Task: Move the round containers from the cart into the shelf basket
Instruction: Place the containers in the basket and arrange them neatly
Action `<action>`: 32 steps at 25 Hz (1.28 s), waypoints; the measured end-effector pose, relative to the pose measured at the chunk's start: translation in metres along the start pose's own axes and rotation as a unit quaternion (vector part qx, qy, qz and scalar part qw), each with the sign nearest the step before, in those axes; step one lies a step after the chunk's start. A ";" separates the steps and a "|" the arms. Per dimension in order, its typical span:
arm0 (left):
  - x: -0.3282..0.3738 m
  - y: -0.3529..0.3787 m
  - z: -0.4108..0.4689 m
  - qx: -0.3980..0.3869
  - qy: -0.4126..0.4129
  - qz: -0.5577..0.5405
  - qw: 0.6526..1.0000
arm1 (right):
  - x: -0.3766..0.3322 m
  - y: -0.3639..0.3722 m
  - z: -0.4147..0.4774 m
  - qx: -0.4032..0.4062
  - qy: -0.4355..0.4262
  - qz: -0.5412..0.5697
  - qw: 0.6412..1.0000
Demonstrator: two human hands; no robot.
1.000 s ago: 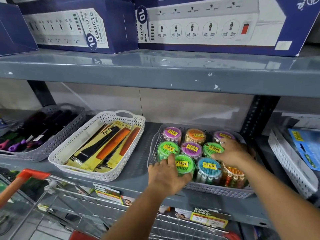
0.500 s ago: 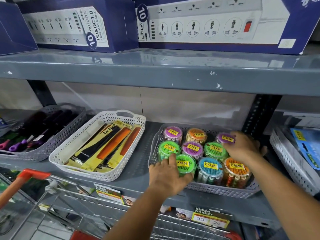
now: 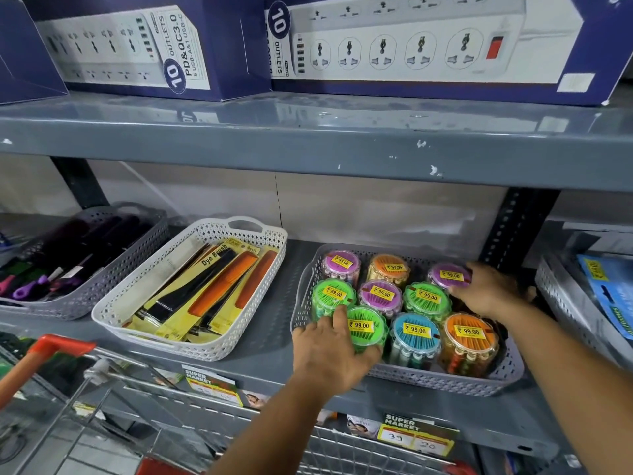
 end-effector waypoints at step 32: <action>0.004 -0.004 -0.007 0.008 -0.008 0.026 1.000 | -0.070 -0.047 -0.154 0.127 -0.132 0.279 0.943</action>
Point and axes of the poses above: each hand's wrist, its own z-axis towards the middle knuckle, its own y-axis out of the palm, x = y × z, the point moved 6 cm from there along z, towards the middle knuckle, and after that the axes turned 15 degrees about -z, right-handed, at the moved point
